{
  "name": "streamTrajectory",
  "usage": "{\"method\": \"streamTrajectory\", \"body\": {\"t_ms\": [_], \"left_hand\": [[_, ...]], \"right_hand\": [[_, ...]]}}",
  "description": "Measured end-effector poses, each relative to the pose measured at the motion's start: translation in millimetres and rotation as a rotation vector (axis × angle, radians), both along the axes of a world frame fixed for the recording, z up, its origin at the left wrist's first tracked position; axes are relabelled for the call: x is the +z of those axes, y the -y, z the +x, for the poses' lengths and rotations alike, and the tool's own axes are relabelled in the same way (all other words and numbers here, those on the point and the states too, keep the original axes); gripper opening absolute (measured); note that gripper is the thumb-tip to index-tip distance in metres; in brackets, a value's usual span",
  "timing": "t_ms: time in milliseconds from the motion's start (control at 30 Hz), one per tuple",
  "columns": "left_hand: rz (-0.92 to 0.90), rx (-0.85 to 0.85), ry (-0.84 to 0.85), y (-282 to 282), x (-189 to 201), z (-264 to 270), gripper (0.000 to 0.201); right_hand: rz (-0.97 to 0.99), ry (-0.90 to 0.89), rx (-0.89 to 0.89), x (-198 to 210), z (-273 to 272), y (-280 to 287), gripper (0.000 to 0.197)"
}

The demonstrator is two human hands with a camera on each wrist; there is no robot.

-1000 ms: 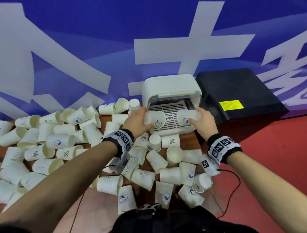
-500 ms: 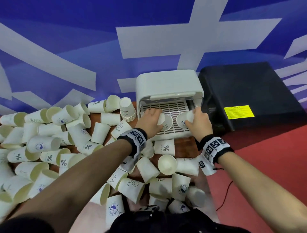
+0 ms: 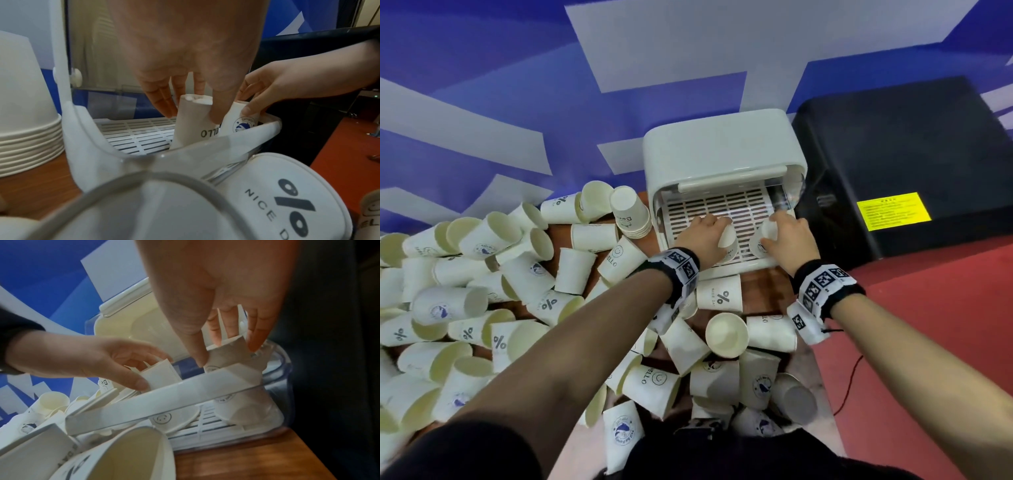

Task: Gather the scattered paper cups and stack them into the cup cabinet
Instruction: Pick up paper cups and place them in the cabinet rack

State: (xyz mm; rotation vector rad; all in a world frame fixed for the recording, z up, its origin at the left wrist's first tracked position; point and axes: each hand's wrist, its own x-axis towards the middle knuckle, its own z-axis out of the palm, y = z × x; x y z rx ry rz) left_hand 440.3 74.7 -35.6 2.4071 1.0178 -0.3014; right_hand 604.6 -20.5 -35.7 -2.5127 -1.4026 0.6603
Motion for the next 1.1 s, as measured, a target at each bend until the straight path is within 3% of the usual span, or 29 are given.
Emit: {"method": "streamTrajectory", "body": {"t_ms": [333, 667, 900, 1100], "left_hand": [[0.025, 0.040, 0.058, 10, 20, -22, 0.074], [0.088, -0.029, 0.229, 65, 47, -85, 0.067], [0.055, -0.283, 0.290, 124, 46, -125, 0.053], [0.078, -0.750, 0.165, 170, 22, -154, 0.050]], "right_hand": [[0.104, -0.002, -0.012, 15, -12, 26, 0.049], [0.242, -0.044, 0.042, 42, -41, 94, 0.047], [0.179, -0.075, 0.091, 48, -83, 155, 0.043], [0.145, -0.108, 0.087, 45, -125, 210, 0.033]]}}
